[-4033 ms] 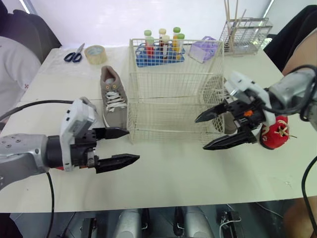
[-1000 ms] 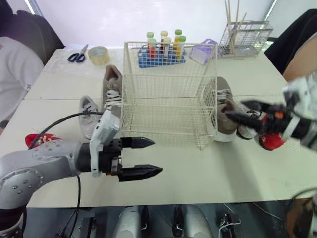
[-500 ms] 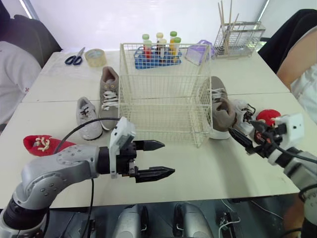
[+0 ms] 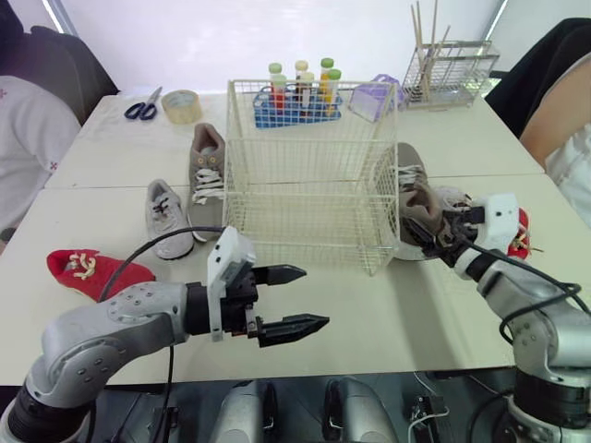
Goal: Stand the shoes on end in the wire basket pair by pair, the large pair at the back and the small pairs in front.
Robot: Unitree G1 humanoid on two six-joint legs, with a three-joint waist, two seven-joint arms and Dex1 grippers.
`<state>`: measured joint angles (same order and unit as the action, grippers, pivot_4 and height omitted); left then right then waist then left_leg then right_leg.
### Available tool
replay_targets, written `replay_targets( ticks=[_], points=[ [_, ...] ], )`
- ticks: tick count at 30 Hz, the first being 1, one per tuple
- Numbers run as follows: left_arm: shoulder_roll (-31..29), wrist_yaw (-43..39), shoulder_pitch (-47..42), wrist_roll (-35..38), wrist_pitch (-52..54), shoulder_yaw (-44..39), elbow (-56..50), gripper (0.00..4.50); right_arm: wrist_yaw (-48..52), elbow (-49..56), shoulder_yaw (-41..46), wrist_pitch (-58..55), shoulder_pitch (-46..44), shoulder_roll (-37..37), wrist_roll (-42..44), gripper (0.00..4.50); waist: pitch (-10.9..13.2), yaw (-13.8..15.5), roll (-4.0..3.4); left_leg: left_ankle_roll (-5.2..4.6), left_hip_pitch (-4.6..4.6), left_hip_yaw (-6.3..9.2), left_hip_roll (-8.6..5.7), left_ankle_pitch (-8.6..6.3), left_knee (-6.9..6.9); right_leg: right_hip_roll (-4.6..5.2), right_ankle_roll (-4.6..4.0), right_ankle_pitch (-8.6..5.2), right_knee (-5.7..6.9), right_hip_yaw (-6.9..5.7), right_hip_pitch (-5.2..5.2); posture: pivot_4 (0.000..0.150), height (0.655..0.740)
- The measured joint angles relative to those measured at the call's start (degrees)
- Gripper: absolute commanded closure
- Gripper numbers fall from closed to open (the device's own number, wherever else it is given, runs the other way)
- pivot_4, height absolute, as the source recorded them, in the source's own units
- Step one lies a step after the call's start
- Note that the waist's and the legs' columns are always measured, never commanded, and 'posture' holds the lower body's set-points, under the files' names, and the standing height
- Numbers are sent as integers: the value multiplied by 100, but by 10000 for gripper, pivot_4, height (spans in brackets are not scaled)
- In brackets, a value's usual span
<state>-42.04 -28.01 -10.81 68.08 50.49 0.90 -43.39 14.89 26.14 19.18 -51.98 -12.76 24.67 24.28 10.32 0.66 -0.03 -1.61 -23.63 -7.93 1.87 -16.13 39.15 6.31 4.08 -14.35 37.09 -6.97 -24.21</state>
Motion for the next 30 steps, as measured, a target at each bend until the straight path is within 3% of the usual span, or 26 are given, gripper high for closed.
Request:
replay_targets(
  ticks=[5,6,9,13,16,21,24,30],
  points=[
    [30,-62,0,-144,-26,6,7,0,-398,-84,-201,-202,-164,-228,-100,462,0,-14,0,0,-2,-1,1,0,-1,-1,0,0,0,0,-2,1500,7400],
    [34,-80,0,-174,-29,9,8,0,-463,-110,-232,-237,-218,-239,-117,2724,0,-24,0,0,-2,-1,1,0,-1,-1,0,0,0,0,-2,1500,7400],
    [41,-143,0,-260,-32,14,21,0,-601,-164,-342,-297,-299,-227,-240,13345,-1,-25,2,0,-2,0,1,0,-1,-1,0,0,0,0,-2,1500,7400],
    [70,-178,-1,-318,-32,19,22,0,-624,-133,-445,-275,-299,-144,-340,31975,-9,-24,14,0,-1,0,1,-1,-1,0,0,0,-1,0,-1,1500,7400],
    [102,-181,-1,-376,-31,42,22,0,-621,-126,-532,-265,-268,-78,-440,41897,-15,-25,24,-5,0,0,1,-4,-1,1,0,0,-1,0,0,1500,7400],
    [103,-210,-20,-422,-30,44,55,0,-646,-198,-679,73,-274,-49,-682,42473,-14,-25,22,-10,-1,-1,1,-6,-1,3,0,0,-2,0,-2,1500,7400],
    [104,-259,-74,-437,-28,42,81,0,-880,-636,-863,863,-443,127,-1277,42473,6,-30,-8,-1,-27,-5,-4,1,0,6,-1,1,-1,2,-27,1500,7400],
    [-11,-528,-75,-468,-2,36,266,0,-1536,-1179,-705,2241,-1669,548,-2225,42473,14,-41,-21,9,-77,-5,2,16,-2,-7,2,2,6,-1,-78,1500,7400]
  ],
)
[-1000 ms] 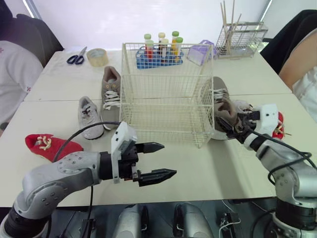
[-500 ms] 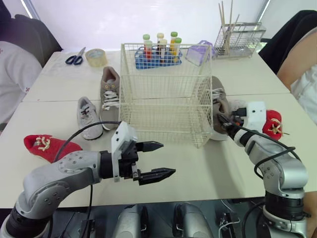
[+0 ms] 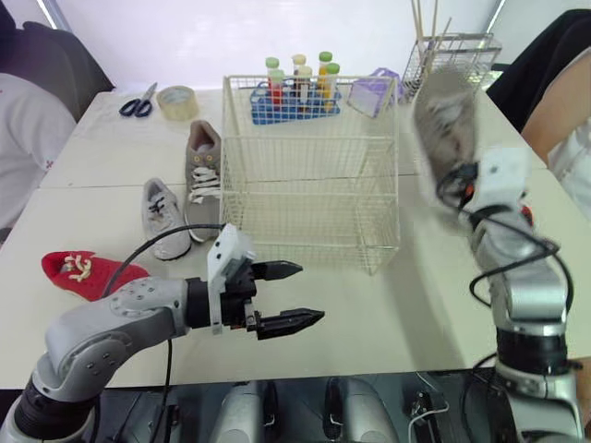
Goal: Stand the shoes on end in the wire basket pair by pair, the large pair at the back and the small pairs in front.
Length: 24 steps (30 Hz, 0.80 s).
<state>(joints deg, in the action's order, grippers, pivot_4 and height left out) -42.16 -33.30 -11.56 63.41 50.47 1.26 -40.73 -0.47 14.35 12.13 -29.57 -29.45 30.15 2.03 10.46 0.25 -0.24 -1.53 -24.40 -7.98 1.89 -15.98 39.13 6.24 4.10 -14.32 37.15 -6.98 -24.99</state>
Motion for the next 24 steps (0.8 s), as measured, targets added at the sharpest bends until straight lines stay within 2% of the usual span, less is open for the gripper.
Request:
replay_targets(
  ticks=[3,7,14,20,24],
  points=[
    [-80,-110,-59,29,24,-51,49,0,-78,-190,64,352,-631,16,-98,42473,0,-23,1,5,1,1,7,2,-3,-8,0,-1,-2,-1,1,1500,7400],
    [-156,-146,-164,150,49,-142,72,0,59,-1073,222,682,-1711,32,115,42473,1,-93,0,8,3,2,6,5,0,-8,0,0,-2,-1,6,1500,7400],
    [-266,17,-162,407,139,-312,58,0,1076,-2089,290,1552,-2538,322,567,42473,1,-111,1,7,4,3,8,5,-1,-8,-1,0,-3,0,7,1500,7400],
    [-386,481,-203,1152,162,-852,44,0,2129,-2510,188,1929,-2602,412,971,42473,2,-108,0,7,4,3,7,5,1,-5,-1,1,-1,0,8,1500,7400],
    [-846,724,-402,1936,174,-1478,307,0,3306,-3009,-23,1980,-3473,733,1325,42473,32,-119,-25,6,3,3,7,5,1,-5,-2,1,4,0,2,1500,7400]
  ],
)
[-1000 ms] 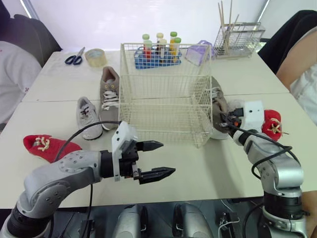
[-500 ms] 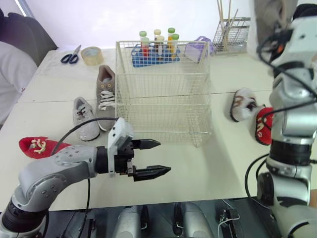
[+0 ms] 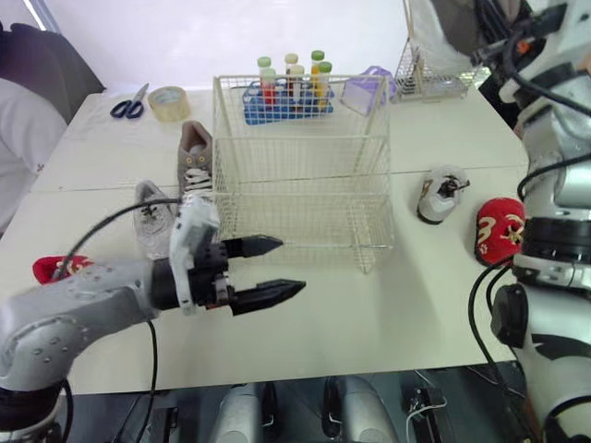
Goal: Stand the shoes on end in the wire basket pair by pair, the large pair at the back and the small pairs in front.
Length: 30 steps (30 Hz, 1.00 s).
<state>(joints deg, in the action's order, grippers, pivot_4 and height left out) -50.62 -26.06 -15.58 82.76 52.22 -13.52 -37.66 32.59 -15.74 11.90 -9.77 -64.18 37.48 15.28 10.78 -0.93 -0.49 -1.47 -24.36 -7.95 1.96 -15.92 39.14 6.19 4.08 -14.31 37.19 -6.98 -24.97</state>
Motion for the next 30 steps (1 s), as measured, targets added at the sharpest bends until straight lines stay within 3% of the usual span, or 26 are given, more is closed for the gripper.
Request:
replay_targets(
  ticks=[4,8,13,19,24,30],
  points=[
    [-544,70,-249,540,4,-576,365,0,1120,-195,-39,99,-1114,146,506,42473,5,-8,2,0,1,1,3,-1,-11,-4,0,-1,-7,-2,0,1500,7400],
    [-931,94,-262,897,82,-891,595,0,1901,-290,-177,115,-1267,57,792,42473,7,-10,23,-3,4,1,0,-2,3,0,-4,4,-6,-3,11,1500,7400],
    [-1389,74,-181,1640,189,-1897,1256,0,3209,-467,-654,-143,-1279,26,1002,42473,13,-4,24,-2,4,3,1,-2,3,1,-6,5,0,-4,7,1500,7400],
    [-1953,-840,295,1485,930,-3433,2677,0,4847,-1049,-1265,103,-1898,392,740,42473,26,-23,29,-2,-2,-6,1,-3,-1,-2,-4,3,-3,-9,-5,1500,7400],
    [-2121,-1331,281,1272,1268,-3656,3153,0,5714,-1334,-1481,672,-2274,310,583,42473,31,-21,37,1,-2,-7,2,-3,-1,0,-5,4,0,-8,-6,1500,7400],
    [-2120,-1325,-129,1273,1248,-3271,2977,0,5969,-1324,-1743,892,-2270,209,575,42473,36,-23,45,2,-2,-7,0,-3,-1,8,-6,5,3,-3,-7,1500,7400]
  ],
)
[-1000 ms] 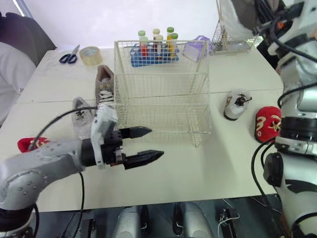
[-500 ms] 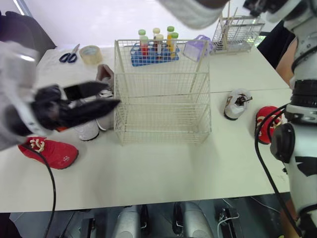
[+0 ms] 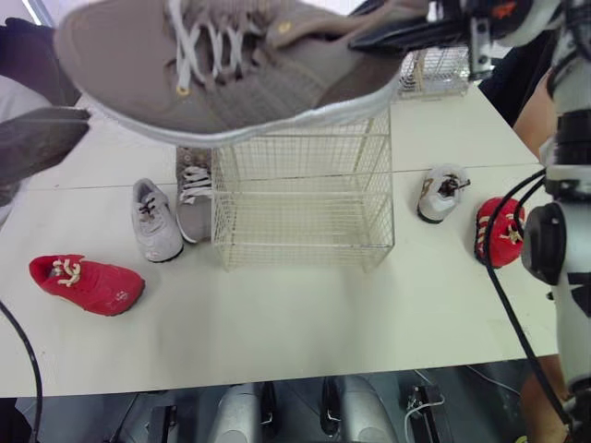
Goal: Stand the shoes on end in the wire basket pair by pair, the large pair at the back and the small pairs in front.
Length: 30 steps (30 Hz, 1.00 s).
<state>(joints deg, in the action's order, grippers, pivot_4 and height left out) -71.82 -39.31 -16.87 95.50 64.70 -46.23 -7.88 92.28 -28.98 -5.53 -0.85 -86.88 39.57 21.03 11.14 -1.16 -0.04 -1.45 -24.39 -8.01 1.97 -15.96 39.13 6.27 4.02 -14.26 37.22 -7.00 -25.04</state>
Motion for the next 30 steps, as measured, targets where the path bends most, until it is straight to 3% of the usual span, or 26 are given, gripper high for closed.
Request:
replay_targets(
  ticks=[10,15,18,20,24,27,30],
  points=[
    [222,202,-748,-6,-116,824,125,0,-1,955,-195,-347,477,387,318,42473,0,3,2,-1,0,-1,-2,0,2,3,0,0,5,0,-1,1500,7400],
    [310,-96,-880,-315,-113,1135,286,0,2,1468,-207,-760,625,395,514,42473,1,-3,2,0,1,-3,-1,1,2,-2,0,0,8,-3,-3,1500,7400],
    [418,-255,-1018,-374,-100,1292,349,7676,3,1647,-206,-898,626,379,516,42473,0,6,7,0,0,-3,-1,1,5,-2,0,0,9,-4,-2,1500,7400],
    [440,-273,-1089,-384,-73,1351,440,16835,2,1735,-179,-979,635,372,519,42473,0,19,7,0,0,-3,-4,2,6,2,1,0,9,-4,-1,1500,7400],
    [558,-252,-1088,-588,-27,1388,500,30366,-3,1861,-141,-1050,642,342,509,42473,0,15,8,0,1,-3,-4,2,6,2,1,1,10,-4,-1,1500,7400],
    [663,-170,-1088,-646,-27,1382,503,30366,-11,1859,-140,-1046,649,302,470,42473,0,13,9,0,1,-3,-3,2,6,1,1,1,11,-3,-1,1500,7400],
    [822,15,-1088,-646,-37,1363,501,30543,-41,1790,-131,-936,648,231,393,28491,-1,12,9,0,1,-3,-3,2,7,2,1,1,12,-2,-1,1500,7400]
  ],
)
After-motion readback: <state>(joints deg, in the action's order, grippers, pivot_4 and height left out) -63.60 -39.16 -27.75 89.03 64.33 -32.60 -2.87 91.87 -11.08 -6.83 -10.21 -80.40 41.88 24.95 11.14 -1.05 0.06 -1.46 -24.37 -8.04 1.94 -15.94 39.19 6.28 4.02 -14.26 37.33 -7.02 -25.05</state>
